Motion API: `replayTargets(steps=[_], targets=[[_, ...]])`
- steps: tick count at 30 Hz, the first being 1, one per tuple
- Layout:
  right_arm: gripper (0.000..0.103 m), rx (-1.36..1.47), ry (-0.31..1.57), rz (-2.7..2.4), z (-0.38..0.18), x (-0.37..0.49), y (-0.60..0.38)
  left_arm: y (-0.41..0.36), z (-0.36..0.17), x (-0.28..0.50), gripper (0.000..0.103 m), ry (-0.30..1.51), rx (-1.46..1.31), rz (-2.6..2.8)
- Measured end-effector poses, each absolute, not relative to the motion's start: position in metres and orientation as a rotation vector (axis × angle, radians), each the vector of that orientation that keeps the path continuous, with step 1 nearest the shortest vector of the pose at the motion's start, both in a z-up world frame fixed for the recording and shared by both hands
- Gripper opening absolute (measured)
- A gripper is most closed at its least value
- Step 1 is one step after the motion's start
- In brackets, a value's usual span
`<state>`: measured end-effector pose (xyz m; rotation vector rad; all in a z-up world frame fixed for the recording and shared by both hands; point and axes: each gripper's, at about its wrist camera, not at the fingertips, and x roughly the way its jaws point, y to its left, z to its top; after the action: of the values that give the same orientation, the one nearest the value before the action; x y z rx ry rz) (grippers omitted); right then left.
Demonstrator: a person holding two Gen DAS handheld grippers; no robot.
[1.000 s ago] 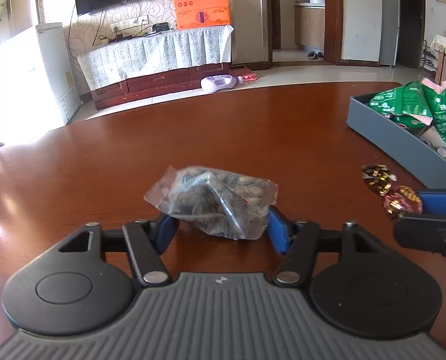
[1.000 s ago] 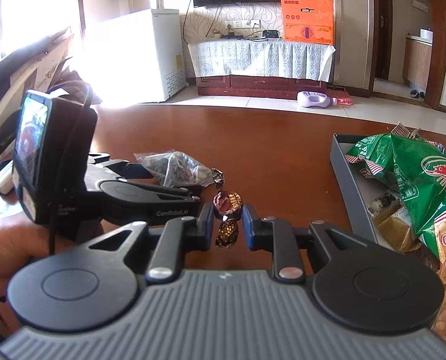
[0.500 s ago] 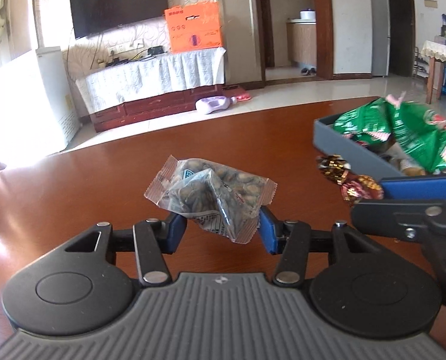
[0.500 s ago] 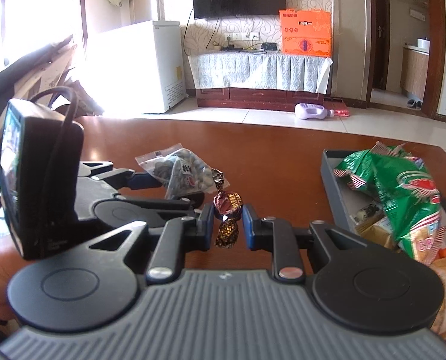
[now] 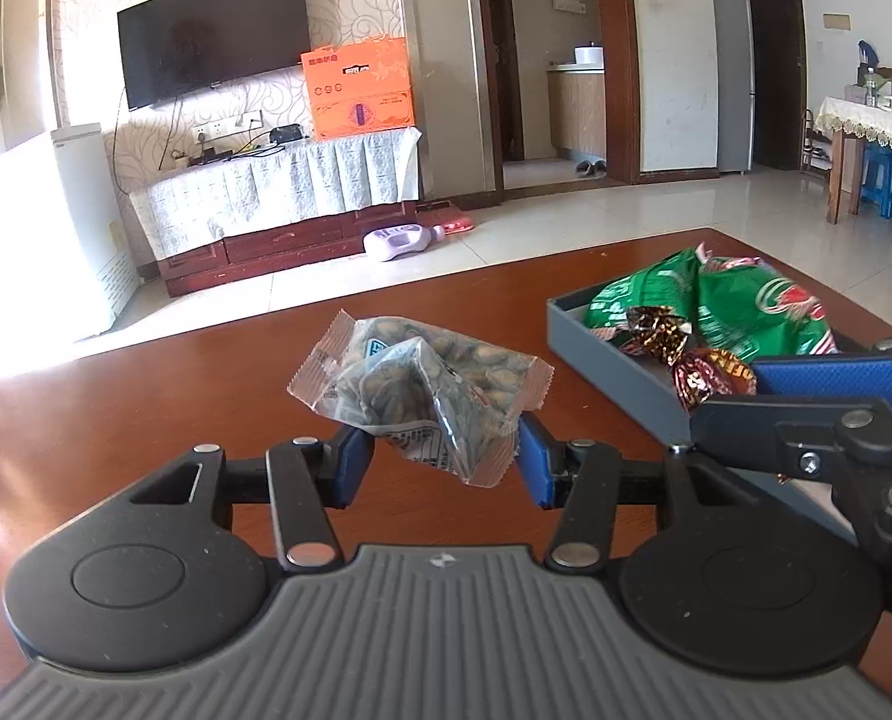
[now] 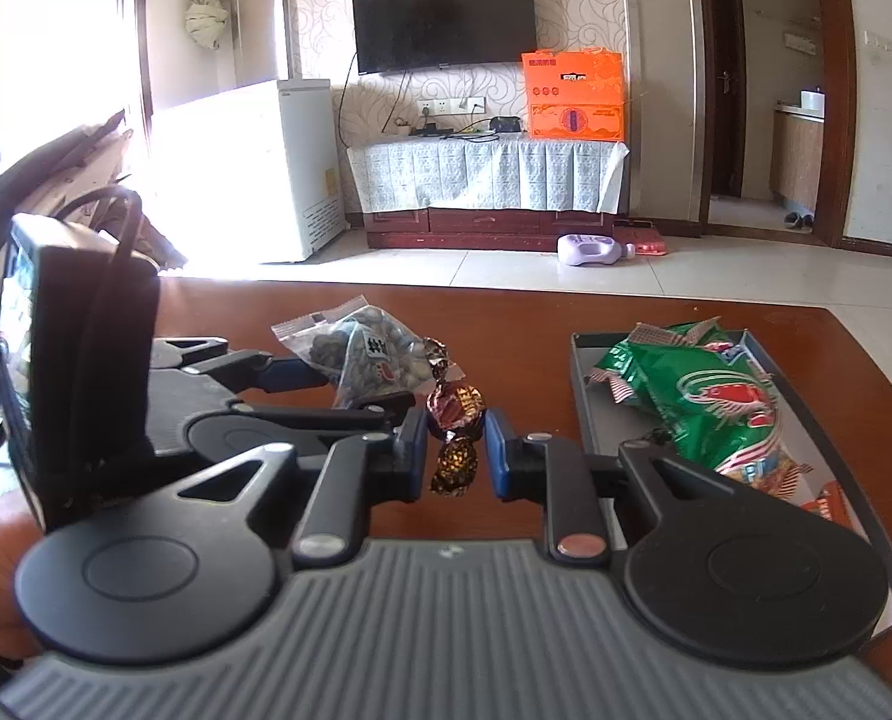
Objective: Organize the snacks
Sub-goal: 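Carry the seed bag with the left gripper while the right carries the candy toward the tray, then lower the seed bag into the tray and open the left gripper while the right releases the candy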
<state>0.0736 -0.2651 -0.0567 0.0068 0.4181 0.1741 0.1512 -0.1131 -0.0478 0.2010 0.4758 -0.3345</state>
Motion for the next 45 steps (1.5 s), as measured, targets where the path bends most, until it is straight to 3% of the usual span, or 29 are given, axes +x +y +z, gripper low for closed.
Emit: replayTargets(steps=[24, 34, 37, 45], targets=[[0.024, 0.067, 0.411, -0.006, -0.060, 0.031, -0.371, -0.258, -0.047, 0.137, 0.057, 0.464, 0.172, -0.509], [0.024, 0.062, 0.486, -0.060, -0.071, 0.037, -0.373, -0.289, -0.074, 0.146, 0.057, 0.495, 0.180, -0.556], [0.024, 0.057, 0.523, -0.067, -0.078, 0.040, -0.370, -0.297, -0.091, 0.157, 0.041, 0.573, 0.186, -0.582], [0.024, 0.100, 0.572, -0.085, -0.089, 0.043, -0.381, -0.310, -0.108, 0.153, 0.040, 0.534, 0.294, -0.568]])
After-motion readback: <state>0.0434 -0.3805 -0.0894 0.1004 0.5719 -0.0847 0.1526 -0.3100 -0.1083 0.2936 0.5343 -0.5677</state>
